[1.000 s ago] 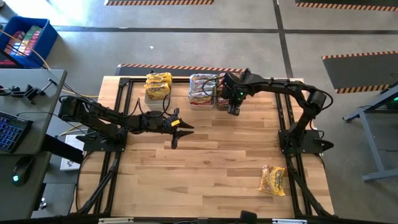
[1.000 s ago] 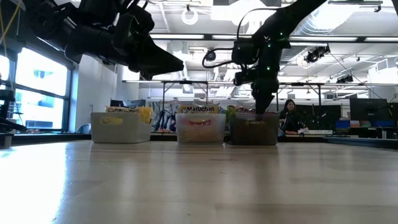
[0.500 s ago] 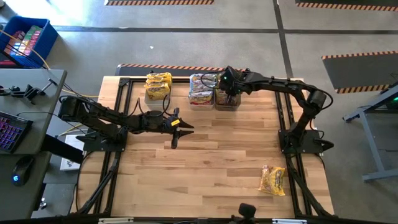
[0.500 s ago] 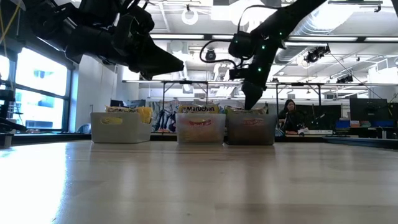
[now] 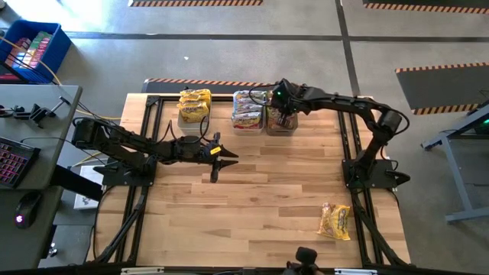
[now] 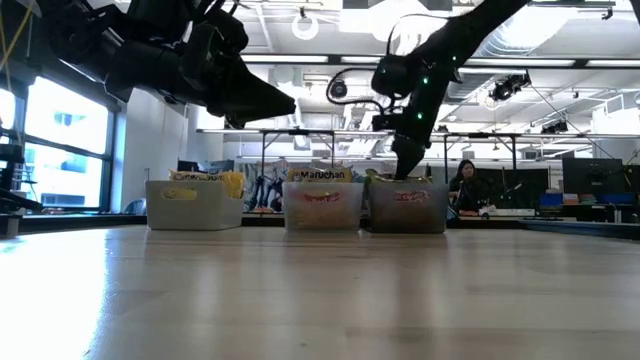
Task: Sort Maruchan noodles
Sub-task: Adjust the green noodle packs on the transparent black bin, then put the yellow noodle pack into the gray bin
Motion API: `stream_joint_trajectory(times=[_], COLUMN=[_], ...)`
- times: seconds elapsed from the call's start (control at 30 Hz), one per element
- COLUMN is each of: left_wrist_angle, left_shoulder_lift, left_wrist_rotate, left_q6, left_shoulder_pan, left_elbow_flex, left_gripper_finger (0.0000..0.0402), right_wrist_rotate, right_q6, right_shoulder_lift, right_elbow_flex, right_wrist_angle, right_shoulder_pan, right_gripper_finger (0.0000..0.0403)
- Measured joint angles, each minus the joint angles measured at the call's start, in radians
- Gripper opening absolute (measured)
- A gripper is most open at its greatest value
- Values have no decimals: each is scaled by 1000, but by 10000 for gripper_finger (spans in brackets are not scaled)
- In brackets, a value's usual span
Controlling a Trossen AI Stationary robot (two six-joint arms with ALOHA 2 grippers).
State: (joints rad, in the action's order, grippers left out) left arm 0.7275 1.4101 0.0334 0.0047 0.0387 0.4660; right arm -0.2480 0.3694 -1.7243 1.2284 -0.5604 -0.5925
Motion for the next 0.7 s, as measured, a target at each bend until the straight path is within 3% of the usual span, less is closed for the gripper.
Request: stream_joint_trajectory(times=[0.2,0.3,0.53,0.7], left_wrist_angle=[1,0,-3,3], left_shoulder_lift=[0,0,0,0], left_wrist_rotate=[0,0,0,0], left_q6=[0,0,1,-1], left_shoulder_pan=[0,0,-10,-48], left_elbow_flex=[0,0,0,0], left_gripper_finger=[87,87,87,87], right_wrist_rotate=[-95,-115,-77,-17], right_q6=[-3,-83,-622,-965], right_shoulder_lift=[95,183,332,320], right_elbow_flex=[31,35,34,33], right_wrist_angle=[-75,-188,-665,-810], right_shoulder_pan=[66,130,446,754], right_gripper_finger=[0,0,0,0])
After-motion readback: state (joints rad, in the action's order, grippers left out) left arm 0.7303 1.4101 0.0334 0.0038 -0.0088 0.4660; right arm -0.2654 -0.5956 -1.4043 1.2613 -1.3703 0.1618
